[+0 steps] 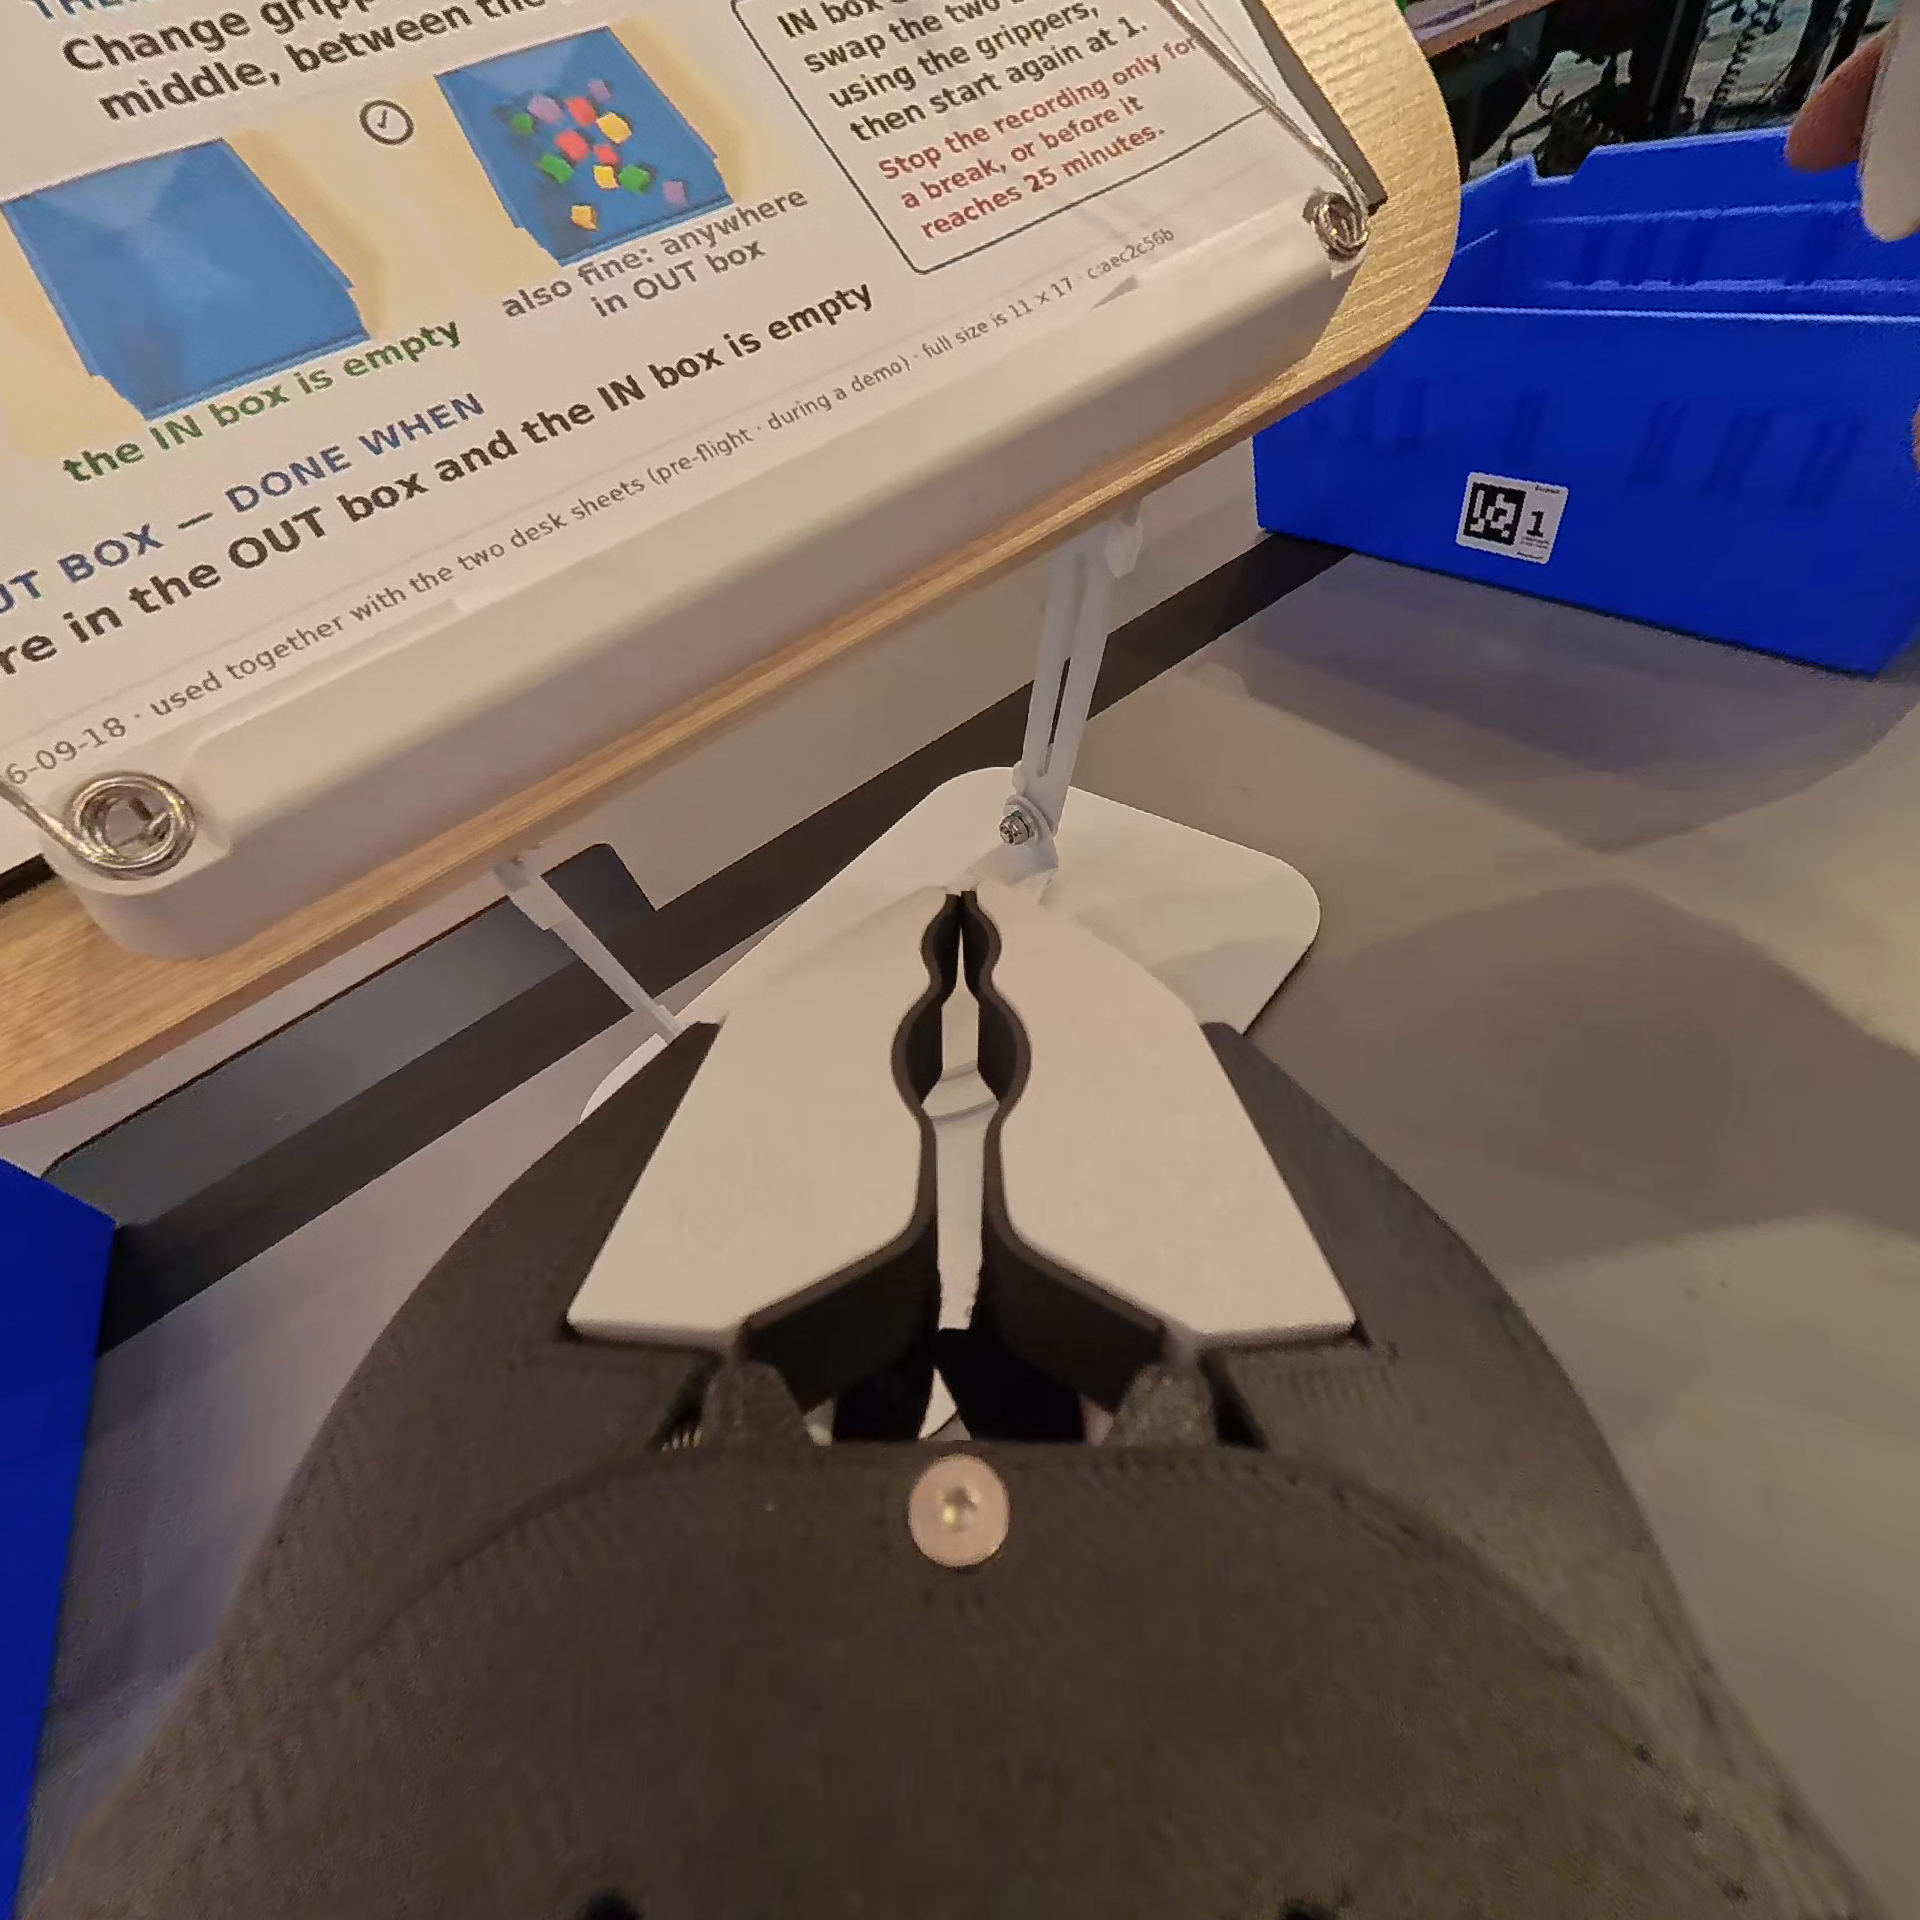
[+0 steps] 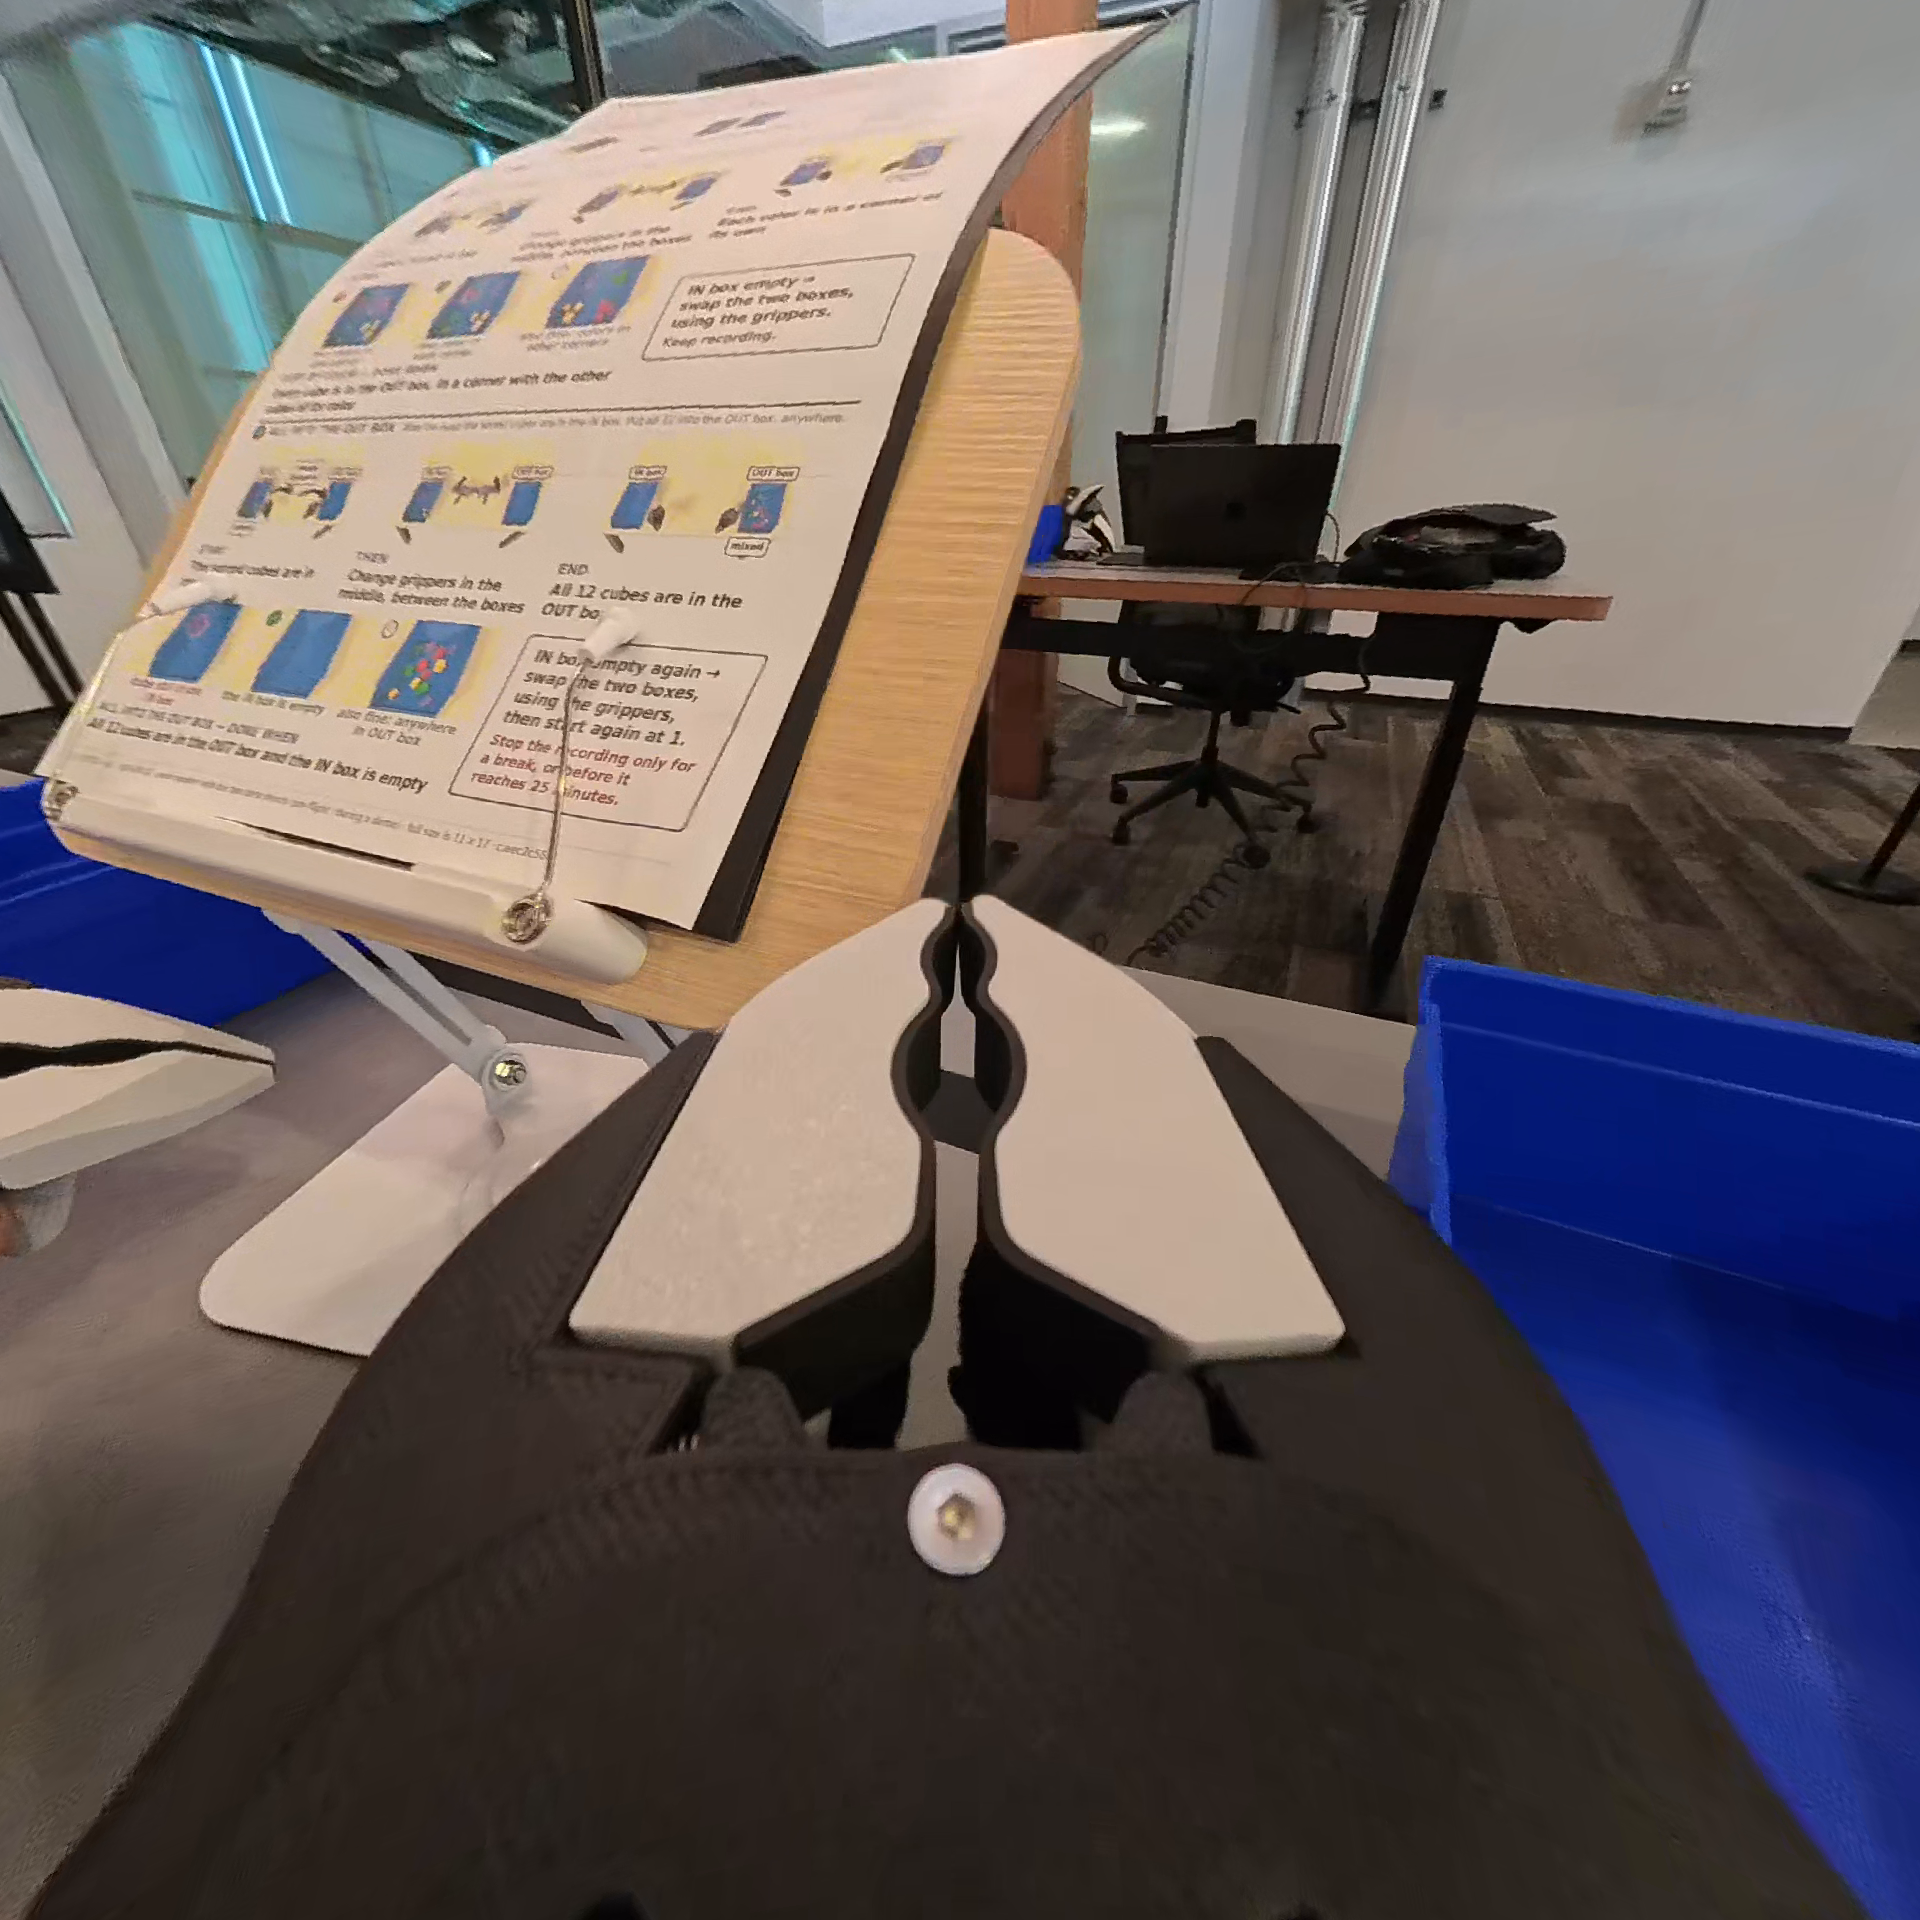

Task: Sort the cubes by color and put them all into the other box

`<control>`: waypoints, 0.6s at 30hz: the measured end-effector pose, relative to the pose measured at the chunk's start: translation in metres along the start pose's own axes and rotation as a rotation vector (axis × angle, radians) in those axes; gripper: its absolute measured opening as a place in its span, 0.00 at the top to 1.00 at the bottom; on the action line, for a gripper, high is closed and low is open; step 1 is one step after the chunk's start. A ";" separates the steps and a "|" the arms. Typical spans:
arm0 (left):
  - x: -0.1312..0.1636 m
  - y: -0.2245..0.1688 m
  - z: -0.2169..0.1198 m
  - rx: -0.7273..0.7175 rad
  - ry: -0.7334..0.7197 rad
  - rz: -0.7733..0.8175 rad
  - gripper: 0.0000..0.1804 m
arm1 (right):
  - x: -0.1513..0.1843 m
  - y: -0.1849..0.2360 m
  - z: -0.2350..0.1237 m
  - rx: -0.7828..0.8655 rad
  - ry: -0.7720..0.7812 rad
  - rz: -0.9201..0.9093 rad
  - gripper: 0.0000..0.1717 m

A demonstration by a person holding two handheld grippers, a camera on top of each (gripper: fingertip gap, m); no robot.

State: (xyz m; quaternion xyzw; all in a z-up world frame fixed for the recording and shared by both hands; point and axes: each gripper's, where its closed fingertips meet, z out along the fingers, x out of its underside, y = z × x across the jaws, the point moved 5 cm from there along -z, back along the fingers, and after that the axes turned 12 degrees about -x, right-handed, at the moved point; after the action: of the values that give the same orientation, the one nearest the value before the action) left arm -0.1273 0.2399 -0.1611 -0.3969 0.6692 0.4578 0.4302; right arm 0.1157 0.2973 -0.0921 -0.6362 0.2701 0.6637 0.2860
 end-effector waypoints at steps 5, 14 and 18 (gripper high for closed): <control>0.001 0.000 0.001 0.001 0.001 0.005 1.00 | -0.004 -0.007 -0.007 0.004 -0.005 -0.025 1.00; 0.004 0.001 0.003 -0.003 0.005 0.004 1.00 | -0.017 -0.026 -0.025 0.061 -0.012 -0.040 1.00; 0.005 0.000 0.003 -0.001 0.007 0.011 1.00 | -0.018 -0.040 -0.035 0.081 -0.040 0.022 1.00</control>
State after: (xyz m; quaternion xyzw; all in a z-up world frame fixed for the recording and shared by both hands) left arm -0.1280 0.2422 -0.1660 -0.3950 0.6726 0.4593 0.4250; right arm 0.1692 0.2997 -0.0755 -0.6076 0.2979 0.6681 0.3093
